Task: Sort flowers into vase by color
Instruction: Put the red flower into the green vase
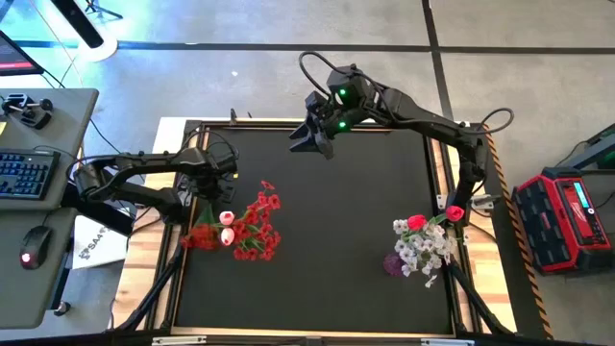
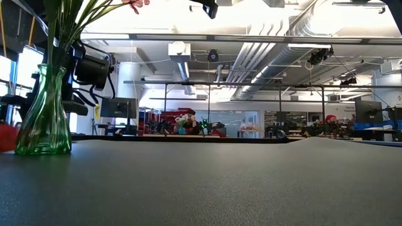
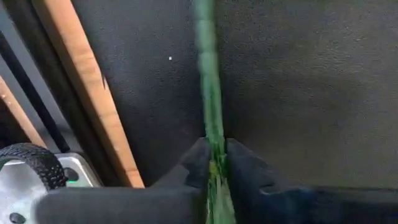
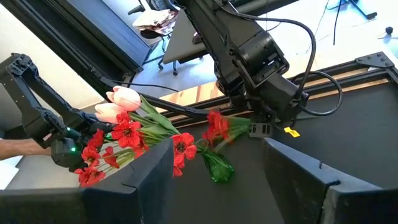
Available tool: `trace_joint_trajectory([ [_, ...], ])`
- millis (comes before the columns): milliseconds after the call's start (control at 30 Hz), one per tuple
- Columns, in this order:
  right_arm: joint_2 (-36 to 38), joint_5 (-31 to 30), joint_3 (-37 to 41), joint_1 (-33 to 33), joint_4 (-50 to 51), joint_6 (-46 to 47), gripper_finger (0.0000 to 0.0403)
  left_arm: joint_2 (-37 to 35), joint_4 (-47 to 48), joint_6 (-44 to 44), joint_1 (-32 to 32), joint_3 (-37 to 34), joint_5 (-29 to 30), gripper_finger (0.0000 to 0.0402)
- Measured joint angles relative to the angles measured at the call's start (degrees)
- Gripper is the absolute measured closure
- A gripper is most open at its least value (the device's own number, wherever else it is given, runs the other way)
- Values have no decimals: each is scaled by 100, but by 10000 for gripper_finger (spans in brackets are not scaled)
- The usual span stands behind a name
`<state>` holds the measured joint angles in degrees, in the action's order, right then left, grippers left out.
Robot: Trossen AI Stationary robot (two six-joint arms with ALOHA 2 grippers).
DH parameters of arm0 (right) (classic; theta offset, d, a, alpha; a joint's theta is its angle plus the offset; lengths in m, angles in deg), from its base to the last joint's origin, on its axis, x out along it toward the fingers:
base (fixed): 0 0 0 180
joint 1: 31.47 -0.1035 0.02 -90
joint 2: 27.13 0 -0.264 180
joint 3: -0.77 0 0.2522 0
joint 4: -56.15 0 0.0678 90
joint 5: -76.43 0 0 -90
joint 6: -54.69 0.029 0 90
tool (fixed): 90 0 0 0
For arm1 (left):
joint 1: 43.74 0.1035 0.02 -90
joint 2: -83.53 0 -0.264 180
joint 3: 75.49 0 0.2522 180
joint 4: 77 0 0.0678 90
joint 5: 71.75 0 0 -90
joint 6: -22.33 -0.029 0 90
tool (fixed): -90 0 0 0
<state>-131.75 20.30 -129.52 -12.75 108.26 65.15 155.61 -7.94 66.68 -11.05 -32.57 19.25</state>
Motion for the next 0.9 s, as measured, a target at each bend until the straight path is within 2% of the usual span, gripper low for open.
trace_joint_trajectory([
  [67,0,-19,0,0,1,25,174,-12,31,-4,0,17,0,390],
  [267,0,-26,0,0,2,255,174,-217,650,-60,-28,439,168,386],
  [567,0,-123,0,-16,2,796,174,-883,1182,-350,-28,1849,640,398],
  [767,0,-752,0,-194,0,1195,174,-1228,1222,-795,-28,2921,1352,398],
  [900,0,-1227,2,-370,-41,1528,174,-1404,1068,-1519,-114,3505,1826,398],
])
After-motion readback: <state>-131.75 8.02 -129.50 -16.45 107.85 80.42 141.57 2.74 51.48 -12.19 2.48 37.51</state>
